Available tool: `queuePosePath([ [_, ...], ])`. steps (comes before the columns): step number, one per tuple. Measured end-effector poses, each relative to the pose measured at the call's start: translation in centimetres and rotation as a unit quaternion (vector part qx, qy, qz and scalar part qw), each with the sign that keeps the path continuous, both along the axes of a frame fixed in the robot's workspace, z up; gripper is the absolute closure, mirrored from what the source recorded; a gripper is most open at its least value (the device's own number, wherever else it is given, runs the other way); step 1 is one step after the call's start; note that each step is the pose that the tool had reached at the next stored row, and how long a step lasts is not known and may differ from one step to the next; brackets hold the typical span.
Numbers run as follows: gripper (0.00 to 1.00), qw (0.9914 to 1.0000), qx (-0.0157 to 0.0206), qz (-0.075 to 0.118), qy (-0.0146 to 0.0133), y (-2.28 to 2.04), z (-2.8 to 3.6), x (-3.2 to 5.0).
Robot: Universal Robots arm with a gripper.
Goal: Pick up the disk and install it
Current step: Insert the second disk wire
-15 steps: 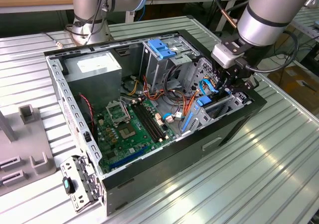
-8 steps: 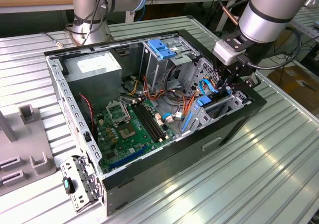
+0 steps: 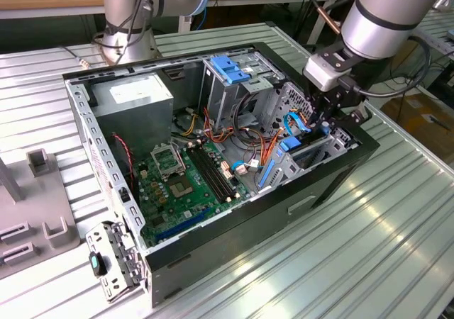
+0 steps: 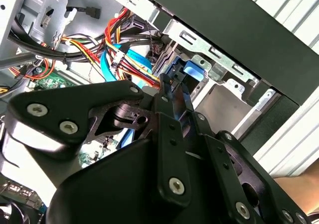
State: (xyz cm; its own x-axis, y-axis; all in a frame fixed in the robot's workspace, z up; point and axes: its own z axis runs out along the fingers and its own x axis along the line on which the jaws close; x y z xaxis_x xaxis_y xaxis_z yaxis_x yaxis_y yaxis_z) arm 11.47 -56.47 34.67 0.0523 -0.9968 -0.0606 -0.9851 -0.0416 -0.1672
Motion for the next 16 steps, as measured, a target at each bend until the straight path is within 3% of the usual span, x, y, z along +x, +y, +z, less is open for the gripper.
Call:
queuePosePath([
  [8,0.76,1.00000,-0.0005,0.000,0.0008,0.00,0.29,0.07],
  [11,0.76,0.99997,-0.0021,0.000,0.0075,0.00,0.30,0.19],
  [14,0.76,0.99980,-0.0030,-0.001,0.0195,0.01,0.29,0.57],
  [16,0.76,0.99968,-0.0031,-0.001,0.0253,0.01,0.29,0.76],
])
